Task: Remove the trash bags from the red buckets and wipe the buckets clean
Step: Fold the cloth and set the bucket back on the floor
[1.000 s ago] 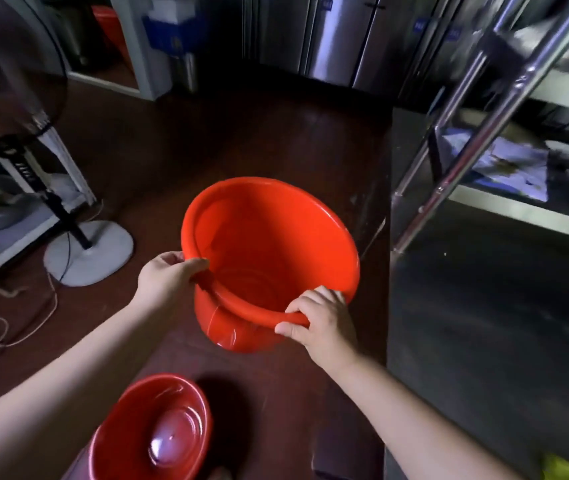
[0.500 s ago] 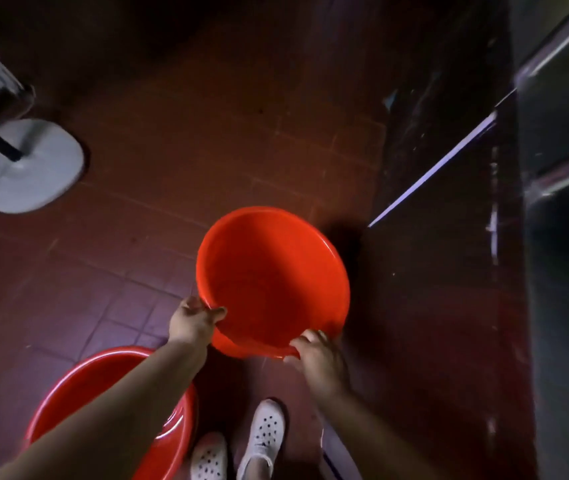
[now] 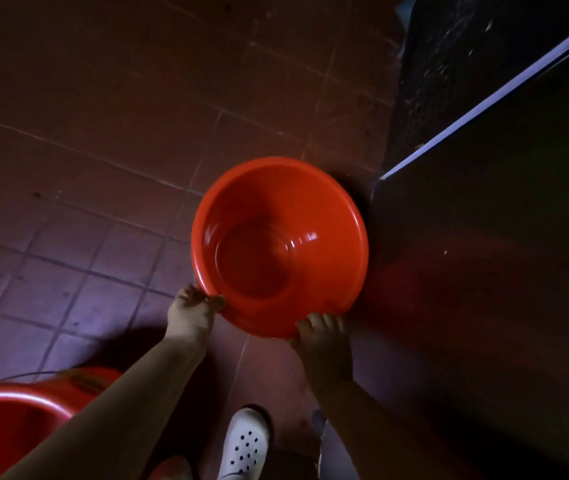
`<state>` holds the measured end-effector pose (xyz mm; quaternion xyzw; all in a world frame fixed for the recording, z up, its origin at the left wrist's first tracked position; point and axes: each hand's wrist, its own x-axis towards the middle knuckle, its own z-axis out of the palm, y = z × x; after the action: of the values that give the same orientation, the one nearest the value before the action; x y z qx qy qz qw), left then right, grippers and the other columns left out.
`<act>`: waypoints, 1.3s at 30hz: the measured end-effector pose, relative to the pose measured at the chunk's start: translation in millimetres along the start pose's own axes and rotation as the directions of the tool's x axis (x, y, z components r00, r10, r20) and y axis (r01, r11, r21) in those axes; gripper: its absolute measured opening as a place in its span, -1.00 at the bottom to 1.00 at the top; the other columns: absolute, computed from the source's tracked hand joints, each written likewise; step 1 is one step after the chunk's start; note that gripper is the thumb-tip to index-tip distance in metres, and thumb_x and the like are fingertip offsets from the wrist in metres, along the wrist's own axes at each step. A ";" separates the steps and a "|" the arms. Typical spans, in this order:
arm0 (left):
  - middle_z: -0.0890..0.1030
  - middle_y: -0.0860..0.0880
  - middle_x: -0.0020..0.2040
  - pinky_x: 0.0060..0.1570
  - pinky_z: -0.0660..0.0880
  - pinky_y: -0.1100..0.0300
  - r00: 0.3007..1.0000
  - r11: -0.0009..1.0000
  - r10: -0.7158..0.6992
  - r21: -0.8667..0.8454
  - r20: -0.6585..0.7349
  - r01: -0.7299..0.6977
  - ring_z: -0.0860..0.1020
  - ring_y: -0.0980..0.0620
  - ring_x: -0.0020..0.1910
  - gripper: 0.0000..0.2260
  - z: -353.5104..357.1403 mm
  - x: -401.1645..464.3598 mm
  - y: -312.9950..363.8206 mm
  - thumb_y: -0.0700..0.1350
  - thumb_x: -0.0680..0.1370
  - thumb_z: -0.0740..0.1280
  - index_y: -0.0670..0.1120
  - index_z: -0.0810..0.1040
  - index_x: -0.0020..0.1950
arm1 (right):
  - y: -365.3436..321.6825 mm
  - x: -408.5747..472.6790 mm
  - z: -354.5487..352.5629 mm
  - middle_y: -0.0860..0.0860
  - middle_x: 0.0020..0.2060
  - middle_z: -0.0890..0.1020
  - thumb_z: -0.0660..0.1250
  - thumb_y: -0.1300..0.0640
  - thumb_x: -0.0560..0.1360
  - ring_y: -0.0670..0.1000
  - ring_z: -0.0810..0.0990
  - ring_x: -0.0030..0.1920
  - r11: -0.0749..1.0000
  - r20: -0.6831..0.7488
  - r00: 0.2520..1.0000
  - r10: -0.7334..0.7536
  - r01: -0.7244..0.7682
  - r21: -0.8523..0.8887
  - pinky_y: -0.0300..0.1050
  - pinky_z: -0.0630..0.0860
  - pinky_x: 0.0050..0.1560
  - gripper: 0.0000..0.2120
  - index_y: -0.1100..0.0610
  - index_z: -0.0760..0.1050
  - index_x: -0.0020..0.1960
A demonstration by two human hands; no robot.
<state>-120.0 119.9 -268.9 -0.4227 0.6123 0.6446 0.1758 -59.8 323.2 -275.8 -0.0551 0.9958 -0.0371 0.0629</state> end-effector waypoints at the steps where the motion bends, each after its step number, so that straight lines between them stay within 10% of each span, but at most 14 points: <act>1: 0.51 -0.07 -0.37 -0.23 0.41 0.17 1.000 0.999 0.013 0.034 0.012 -0.014 0.46 0.01 -0.34 -0.73 5.3 4.8 -2.4 -0.48 0.39 0.35 -0.13 0.43 -0.29 | 4.8 2.7 2.3 -0.01 -0.35 0.53 0.41 -0.07 0.27 0.09 0.50 -0.29 1.000 -0.012 1.000 0.005 -0.006 -0.015 -0.04 0.39 -0.21 -0.79 0.06 0.51 -0.32; 6: 0.54 -0.09 -0.23 -0.39 0.33 0.40 0.986 0.951 0.162 0.262 0.036 -0.165 0.47 0.02 -0.24 -0.86 32.2 11.7 -4.9 -0.32 0.43 0.42 -0.22 0.49 -0.09 | 30.4 10.2 3.0 0.00 -0.33 0.53 0.35 -0.05 0.28 0.11 0.49 -0.29 0.996 -0.036 0.999 0.008 -0.011 -0.083 -0.04 0.26 -0.20 -0.83 0.05 0.50 -0.30; 16: 0.52 -0.12 0.30 0.21 0.43 0.09 0.959 0.772 0.119 0.583 0.258 -0.253 0.53 -0.13 0.20 -0.45 9.8 -25.3 0.4 -0.27 0.45 0.40 -0.13 0.34 0.42 | 29.6 7.8 -20.8 0.06 -0.19 0.61 0.59 0.13 0.12 0.12 0.57 -0.22 0.990 0.072 0.990 0.121 -0.115 -0.085 -0.08 0.43 -0.16 -0.62 0.12 0.61 -0.09; 29: 0.55 -0.07 0.26 0.21 0.34 0.19 0.936 0.519 0.298 0.791 0.187 -0.324 0.47 -0.07 0.26 -0.57 -216.0 -163.8 5.4 -0.22 0.46 0.37 -0.09 0.47 0.33 | -173.4 -61.7 -118.1 -0.04 -0.07 0.59 0.49 0.23 0.21 0.07 0.57 -0.09 0.957 0.034 0.981 -0.189 0.176 0.232 -0.03 0.49 -0.09 -0.60 0.00 0.59 0.01; 36: 0.67 -0.13 -0.06 -0.14 0.54 0.06 0.951 0.327 0.240 0.906 0.194 -0.267 0.61 -0.20 -0.11 -0.62 -347.3 -186.0 -109.7 -0.13 0.27 0.36 -0.08 0.64 0.08 | -296.5 -154.0 -54.7 -0.07 -0.23 0.57 0.18 0.07 0.32 0.03 0.56 -0.15 0.839 0.284 0.799 -0.530 0.445 0.313 -0.14 0.30 -0.08 -0.78 -0.01 0.60 -0.17; 39: 0.66 -0.11 -0.27 -0.38 0.58 0.09 0.943 0.186 0.206 0.935 0.262 -0.300 0.61 -0.18 -0.35 -0.62 -395.7 -193.3 -154.2 -0.11 0.08 0.39 -0.10 0.68 -0.12 | -329.9 -191.7 -28.9 0.04 0.06 0.55 0.28 0.06 0.47 0.09 0.45 0.16 0.835 0.552 0.632 -0.545 0.473 0.282 -0.08 0.25 0.20 -0.73 0.09 0.56 0.13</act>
<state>237.5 -165.9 -178.4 -0.0915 0.9311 0.1637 0.3129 160.1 20.1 -197.3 -0.3392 0.8598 -0.0883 0.3714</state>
